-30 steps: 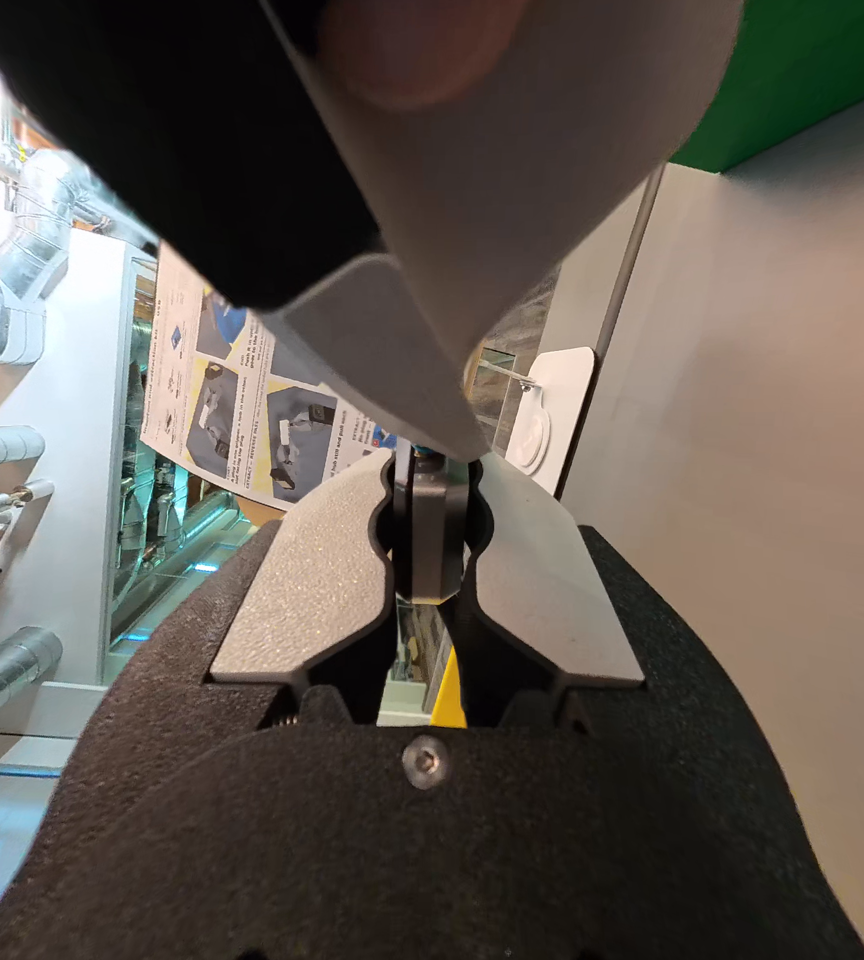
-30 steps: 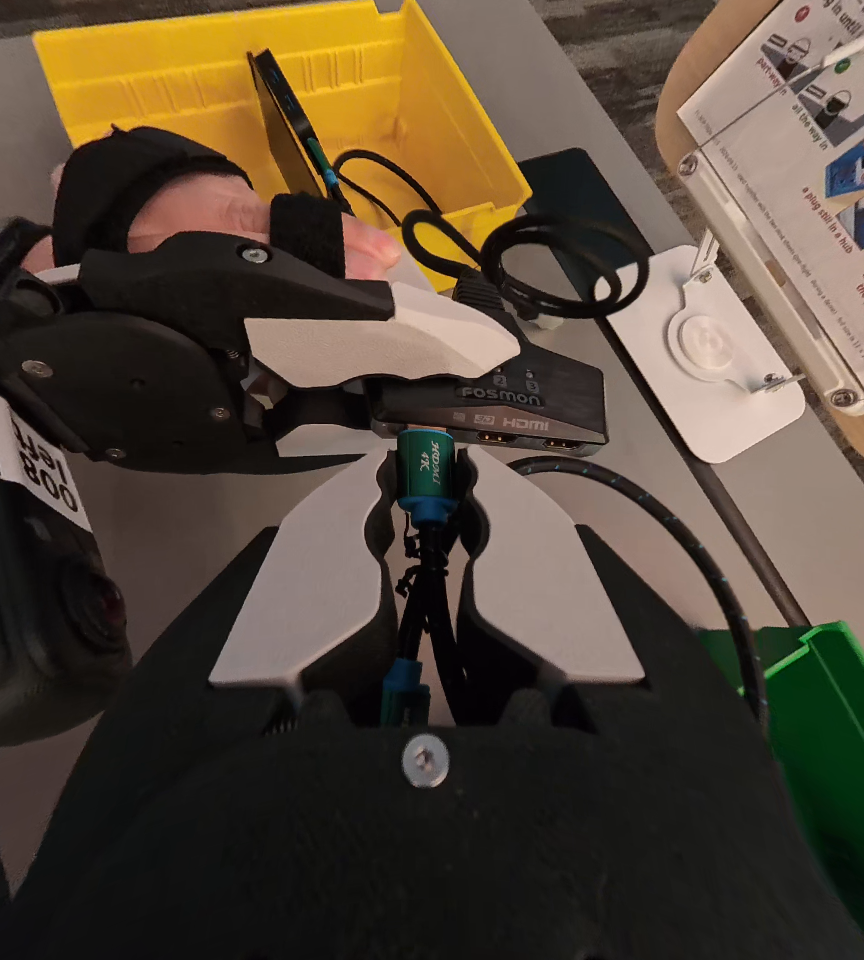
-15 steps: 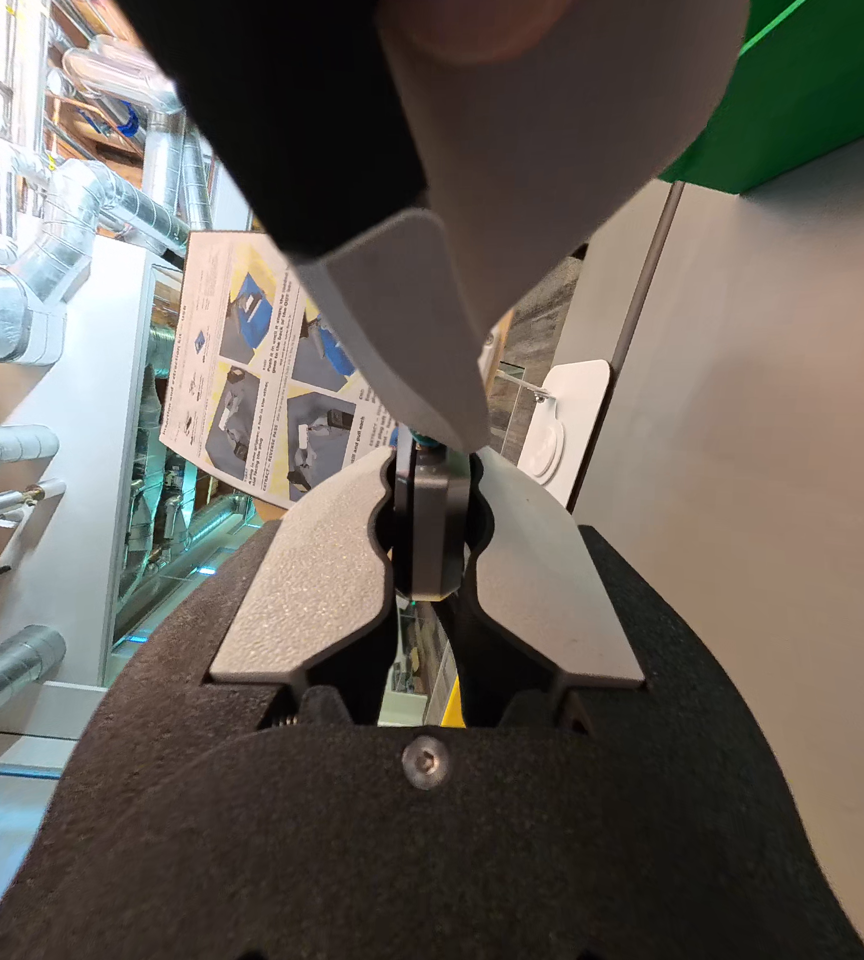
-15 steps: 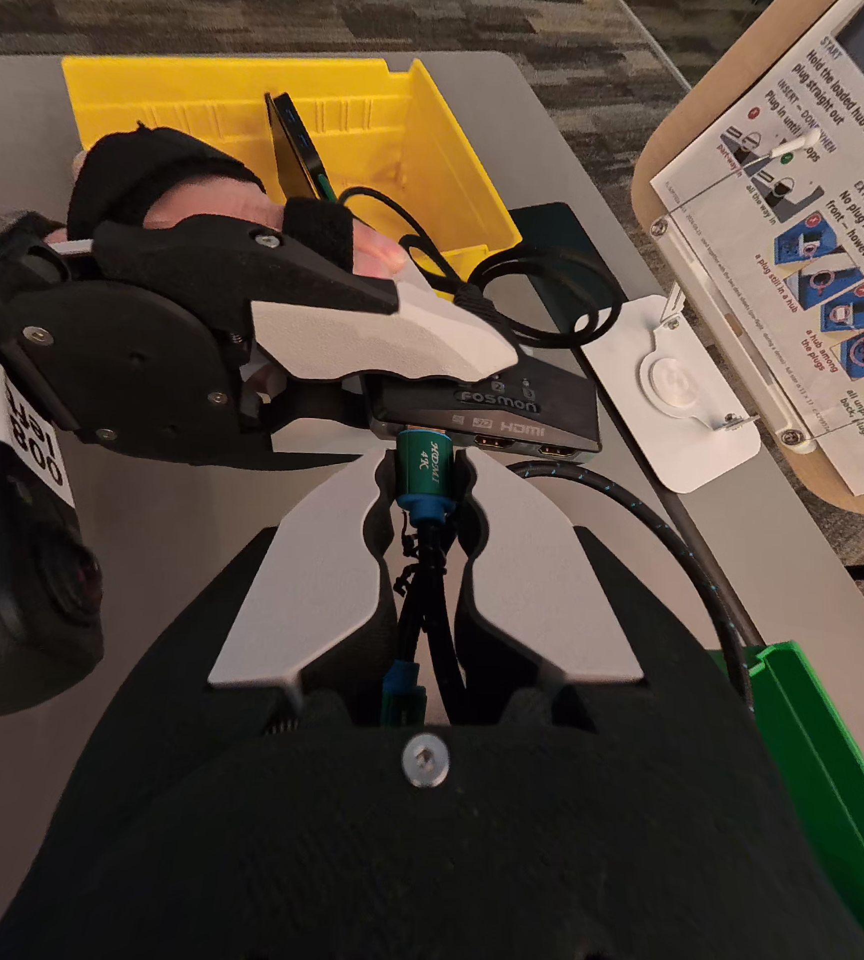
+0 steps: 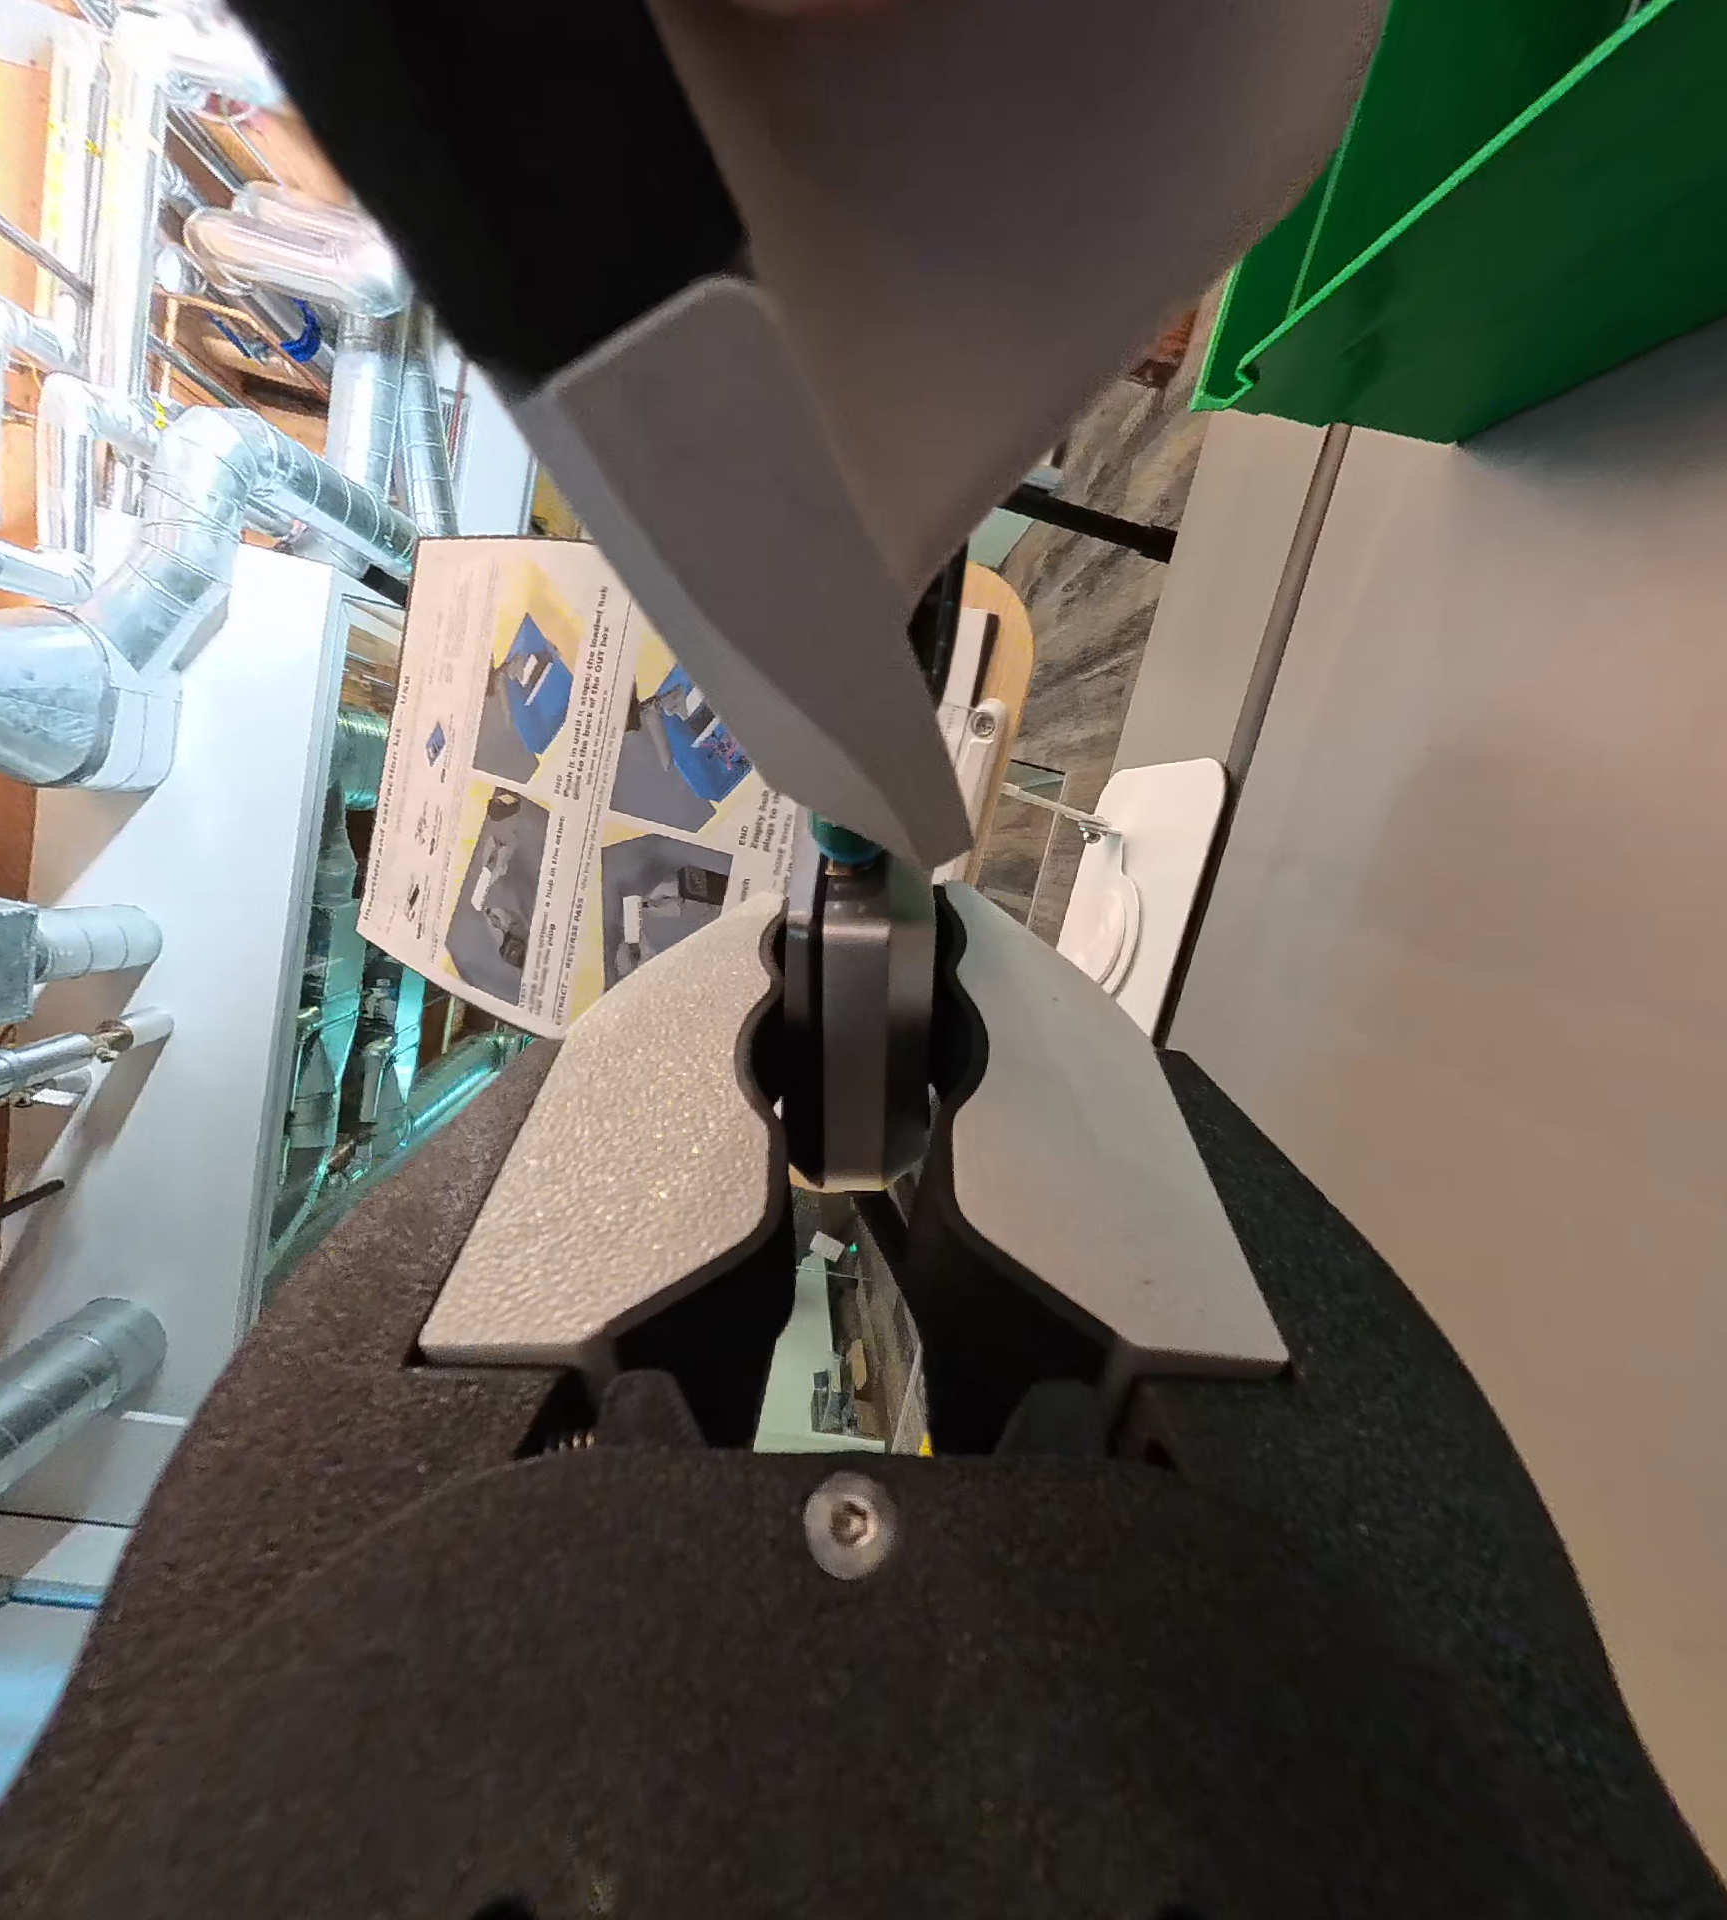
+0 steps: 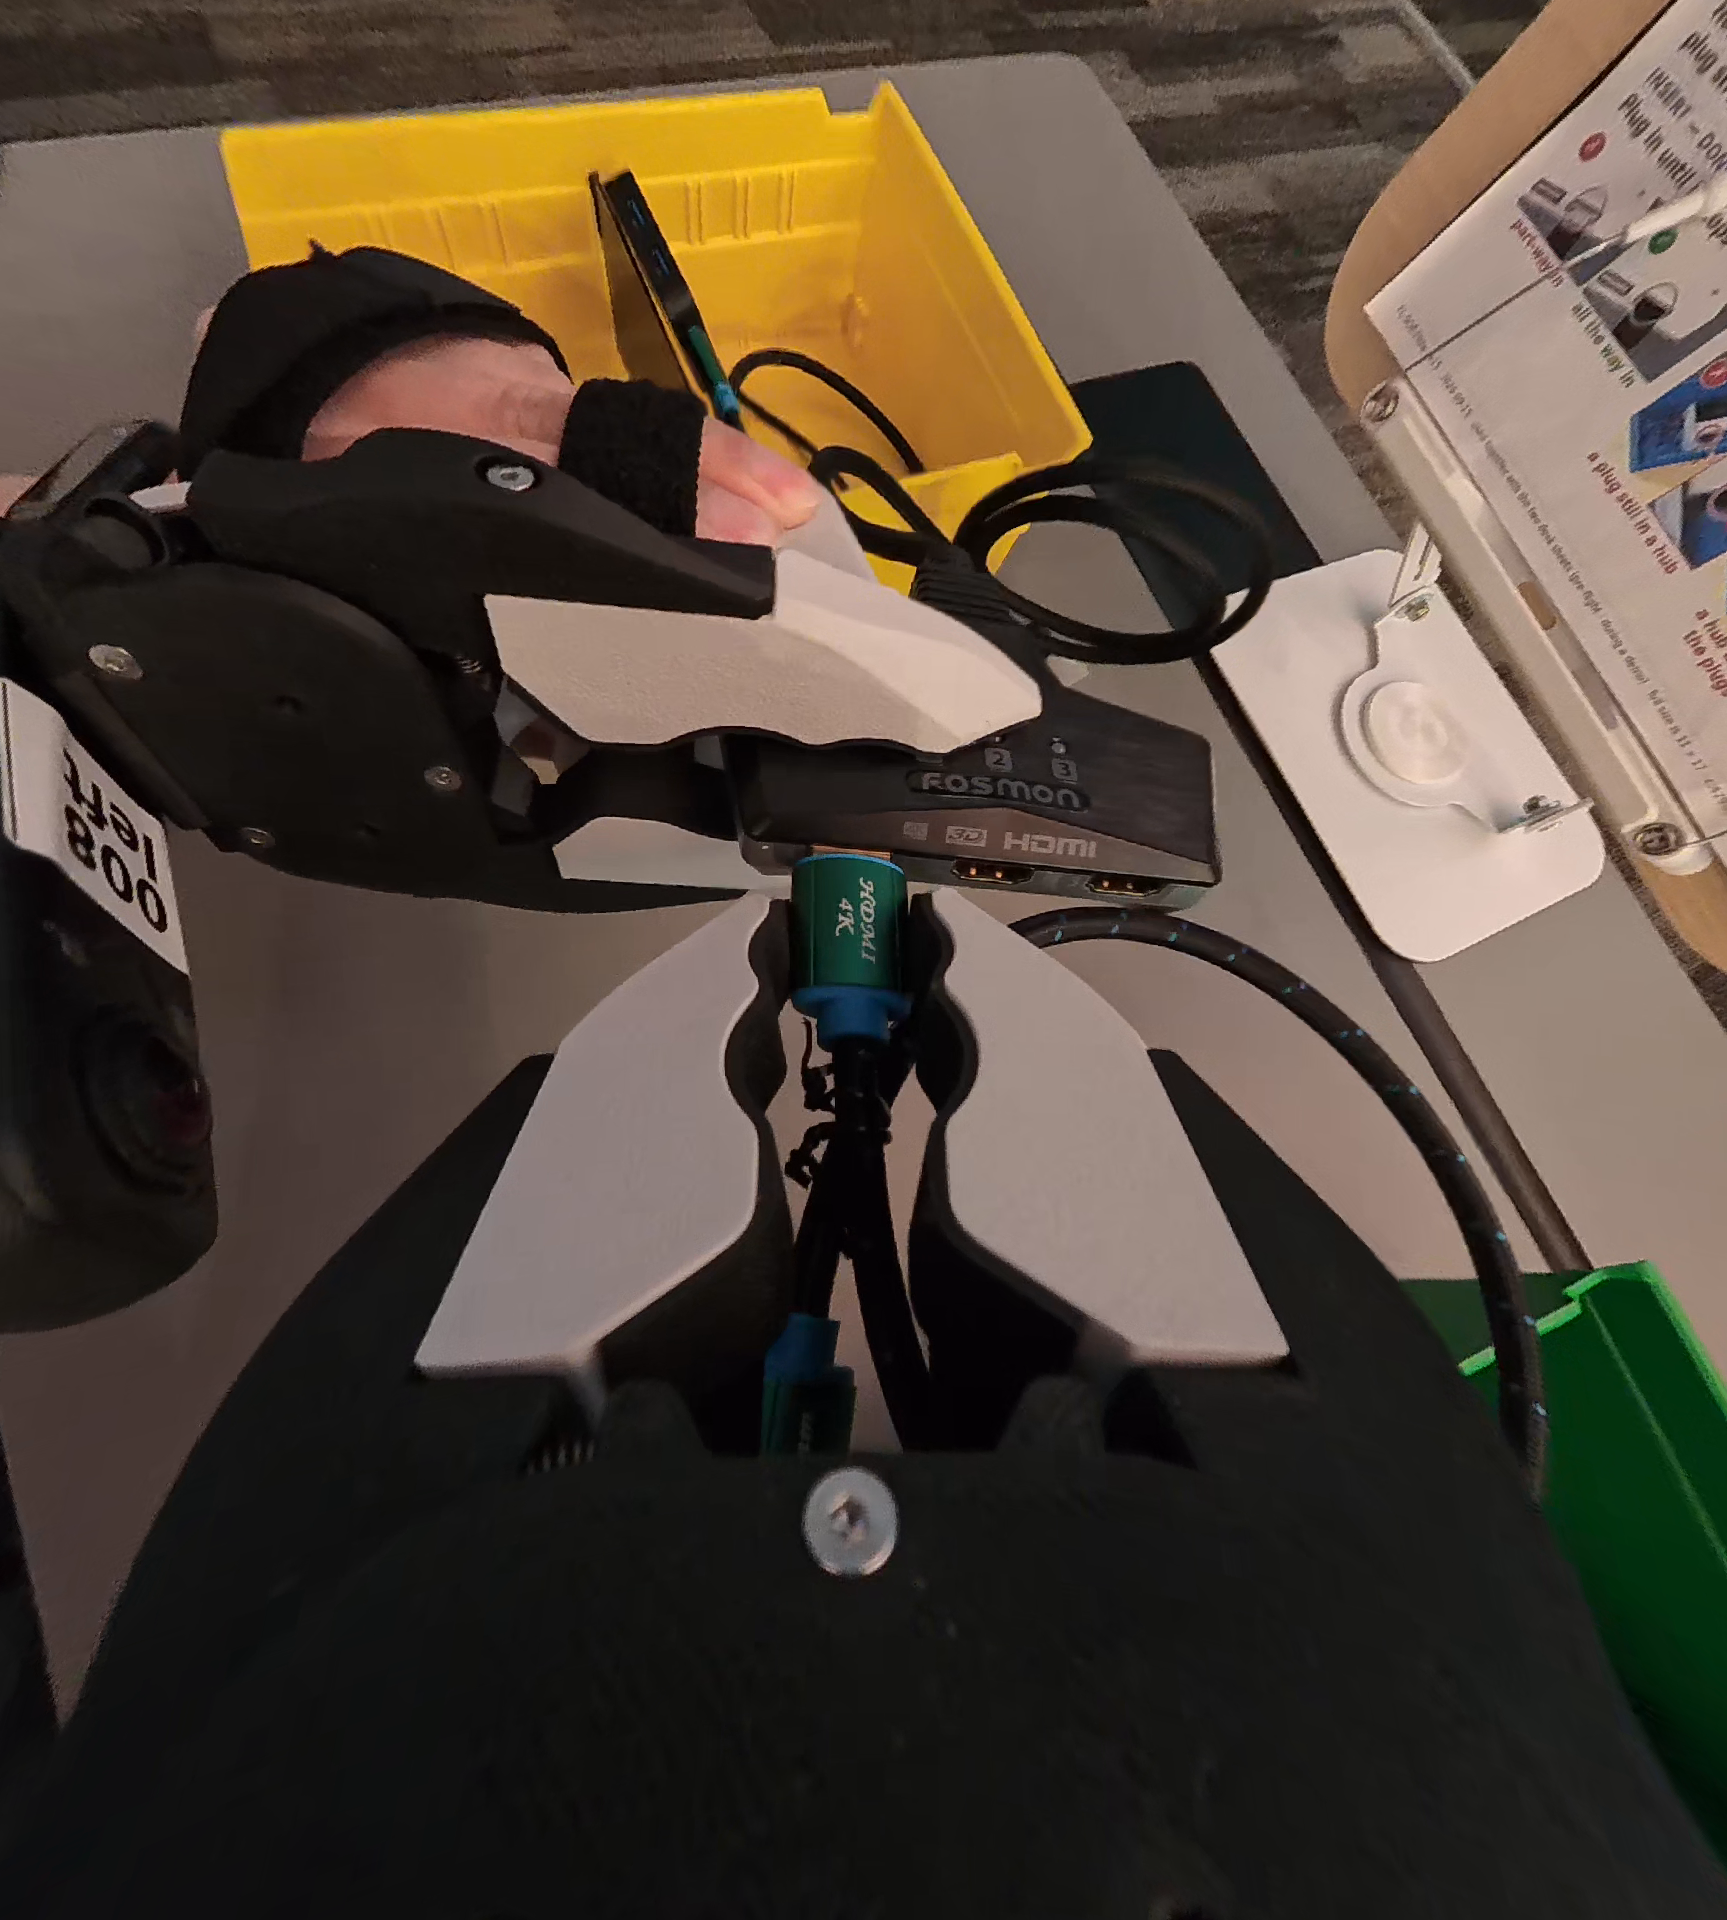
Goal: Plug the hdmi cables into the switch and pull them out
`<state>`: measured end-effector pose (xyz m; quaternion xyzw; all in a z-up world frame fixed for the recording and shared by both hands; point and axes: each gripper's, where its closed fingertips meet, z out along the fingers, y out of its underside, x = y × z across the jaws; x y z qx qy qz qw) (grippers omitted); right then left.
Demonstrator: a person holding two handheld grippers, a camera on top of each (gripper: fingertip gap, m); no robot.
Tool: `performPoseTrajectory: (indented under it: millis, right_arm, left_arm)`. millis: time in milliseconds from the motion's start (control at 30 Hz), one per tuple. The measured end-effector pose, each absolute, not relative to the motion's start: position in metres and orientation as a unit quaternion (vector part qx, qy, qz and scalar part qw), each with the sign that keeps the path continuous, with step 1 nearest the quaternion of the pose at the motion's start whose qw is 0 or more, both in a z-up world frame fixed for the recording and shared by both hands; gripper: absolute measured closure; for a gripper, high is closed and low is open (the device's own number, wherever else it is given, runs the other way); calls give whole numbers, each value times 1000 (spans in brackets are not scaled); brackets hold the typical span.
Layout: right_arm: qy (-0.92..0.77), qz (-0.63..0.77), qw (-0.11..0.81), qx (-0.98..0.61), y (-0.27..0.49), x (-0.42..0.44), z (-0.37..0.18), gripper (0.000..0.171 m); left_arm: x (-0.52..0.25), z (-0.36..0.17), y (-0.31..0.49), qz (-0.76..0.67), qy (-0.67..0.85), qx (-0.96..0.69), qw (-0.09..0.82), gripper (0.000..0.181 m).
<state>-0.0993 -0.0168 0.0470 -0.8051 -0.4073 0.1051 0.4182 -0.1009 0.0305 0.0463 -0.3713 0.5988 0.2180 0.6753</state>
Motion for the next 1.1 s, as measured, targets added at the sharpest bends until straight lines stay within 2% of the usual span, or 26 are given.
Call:
performPoseTrajectory:
  millis: [33,633,833,967,1100]
  right_arm:
    - [-408,104,426,-801,-17,-101,49,146]
    - [-444,152,427,-773,-26,-100,55,147]
    - [-439,91,440,-778,-24,-104,56,148]
    - [-439,100,444,-774,-25,-109,57,148]
    - [-453,85,431,-776,-25,-115,48,148]
  left_arm:
    - [-102,49,30,217,596,-372,677,158]
    - [-100,54,19,188,601,-352,692,158]
    - [-102,52,20,209,600,-367,680,159]
    - [-101,55,21,197,587,-366,695,152]
    - [-100,45,24,225,599,-353,683,156]
